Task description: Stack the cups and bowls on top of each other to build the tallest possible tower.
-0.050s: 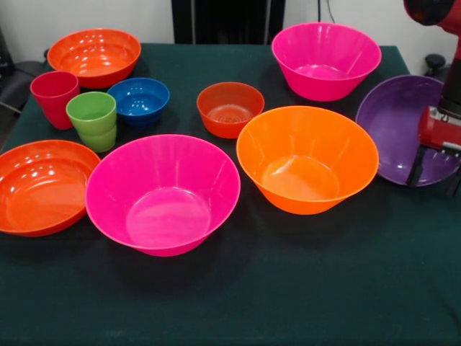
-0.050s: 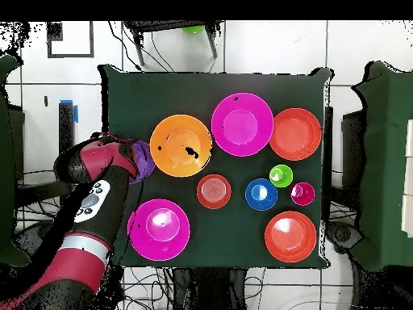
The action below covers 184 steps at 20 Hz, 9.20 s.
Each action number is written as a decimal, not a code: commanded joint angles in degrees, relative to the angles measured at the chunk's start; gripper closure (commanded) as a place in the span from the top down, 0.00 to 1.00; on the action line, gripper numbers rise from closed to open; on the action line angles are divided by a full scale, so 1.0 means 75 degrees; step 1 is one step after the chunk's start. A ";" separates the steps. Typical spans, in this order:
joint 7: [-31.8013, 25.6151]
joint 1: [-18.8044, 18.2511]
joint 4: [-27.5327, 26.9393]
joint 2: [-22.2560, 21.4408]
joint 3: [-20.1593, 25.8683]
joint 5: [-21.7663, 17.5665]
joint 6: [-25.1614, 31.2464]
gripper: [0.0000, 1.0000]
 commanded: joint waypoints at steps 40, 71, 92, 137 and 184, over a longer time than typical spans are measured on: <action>0.0126 -0.0048 0.1459 -0.0658 0.1568 -0.1031 0.0299 1.00; 0.0431 0.0157 0.1346 -0.0086 0.1360 -0.0896 -0.0233 1.00; 0.0081 0.0095 0.1278 -0.0239 0.1538 -0.1107 -0.0104 0.00; 0.0374 -0.0511 0.1883 -0.1290 0.3039 -0.0887 -0.0599 0.00; -0.1249 -0.2729 0.0075 -0.2149 0.4196 -0.2267 -0.0078 0.00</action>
